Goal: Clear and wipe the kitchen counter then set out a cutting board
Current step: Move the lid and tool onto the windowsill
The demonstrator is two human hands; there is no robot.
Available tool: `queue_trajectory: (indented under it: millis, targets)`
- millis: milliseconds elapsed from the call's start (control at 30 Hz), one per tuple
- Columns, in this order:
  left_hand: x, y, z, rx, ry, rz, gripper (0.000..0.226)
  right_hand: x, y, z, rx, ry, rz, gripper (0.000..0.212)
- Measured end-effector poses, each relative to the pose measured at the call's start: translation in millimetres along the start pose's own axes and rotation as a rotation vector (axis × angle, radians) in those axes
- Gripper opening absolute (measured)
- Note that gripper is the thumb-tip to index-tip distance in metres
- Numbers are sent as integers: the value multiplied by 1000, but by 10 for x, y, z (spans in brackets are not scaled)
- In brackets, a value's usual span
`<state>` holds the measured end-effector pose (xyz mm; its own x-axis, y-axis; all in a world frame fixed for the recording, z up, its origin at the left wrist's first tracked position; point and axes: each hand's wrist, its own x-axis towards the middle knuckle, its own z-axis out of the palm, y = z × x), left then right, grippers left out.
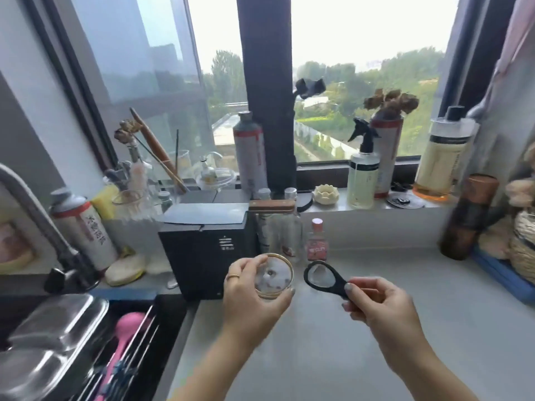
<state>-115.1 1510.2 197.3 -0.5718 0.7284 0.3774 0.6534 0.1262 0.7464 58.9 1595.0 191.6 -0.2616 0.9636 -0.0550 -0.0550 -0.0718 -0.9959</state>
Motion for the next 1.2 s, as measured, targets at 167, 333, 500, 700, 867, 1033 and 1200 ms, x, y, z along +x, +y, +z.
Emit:
queue_trajectory:
  millis: [167,333,500,700,867,1033,1200]
  targets:
    - [747,-279,-821,82,96,37,59,436,-551,1126,67,-116,-24,10]
    - [1554,-549,-1139,138,104,-39,68,1024,-840,1933,-12,-145,-3,13]
    - [2181,-792,-1110,140,-19,-119,73,1643,-876,2338,-332,-75,-37,8]
    - [2521,-973,-941,151,-46,-149,73,2091,-827,2496,-602,-115,-89,30]
    - [2554,-1025,-888,195,-79,-143,76,2144,-777,2560,-855,-141,-228,11]
    - [2357,-961,-965,255,-67,-144,73,1969,-747,2564,-926,-163,-360,12]
    - [1590,-868,-1128,68,151,-34,40,1322,-736,2342,-755,-169,-429,13]
